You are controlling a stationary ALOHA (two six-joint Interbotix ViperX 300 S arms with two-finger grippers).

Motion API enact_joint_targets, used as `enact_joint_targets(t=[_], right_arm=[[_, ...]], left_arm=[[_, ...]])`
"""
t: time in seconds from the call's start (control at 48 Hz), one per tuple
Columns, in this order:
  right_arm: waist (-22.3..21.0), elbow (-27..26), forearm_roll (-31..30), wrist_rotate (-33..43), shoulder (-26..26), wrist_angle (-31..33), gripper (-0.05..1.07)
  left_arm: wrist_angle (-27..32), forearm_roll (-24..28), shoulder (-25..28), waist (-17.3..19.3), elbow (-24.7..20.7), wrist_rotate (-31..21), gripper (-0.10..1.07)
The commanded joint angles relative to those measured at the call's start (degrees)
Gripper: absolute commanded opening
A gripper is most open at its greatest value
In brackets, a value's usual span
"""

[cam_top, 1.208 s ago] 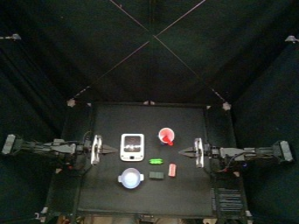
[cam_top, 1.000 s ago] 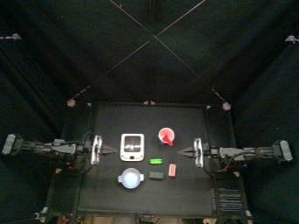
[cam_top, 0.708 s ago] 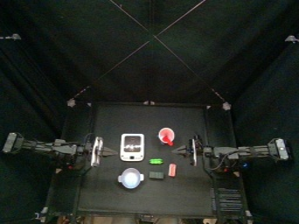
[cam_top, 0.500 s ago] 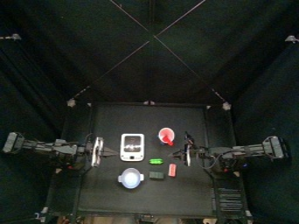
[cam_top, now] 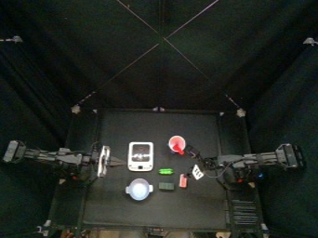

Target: Grab salmon sushi

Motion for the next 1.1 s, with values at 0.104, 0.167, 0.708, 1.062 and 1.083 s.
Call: enact_joint_targets(t=[0.104,0.167,0.708,1.062,1.083], right_arm=[[0.18,-4.57,-7.56,10.2,-0.44,11.69,0.03],[0.53,-5.54,-10.28,13.54,-0.44,14.24,0.03],[20.83,-5.62,-38.06,56.6,6.86,19.51,0.03],[25.05,-7.38,-43.15,69.7,19.6,19.25,0.03],[25.05,-7.56,-43.07,69.96,20.3,19.25,0.03]], left_arm=[[-0.09,-0.79,0.26,-0.09,-0.53,0.09,-0.03],[-0.09,-0.88,0.26,-0.18,-0.53,0.09,-0.03],[0.18,-2.64,0.26,-0.18,-0.18,0.09,-0.03],[0.88,-2.55,0.26,-0.09,-0.18,0.09,-0.03],[0.97,-2.64,0.26,-0.18,-0.18,0.09,-0.03]])
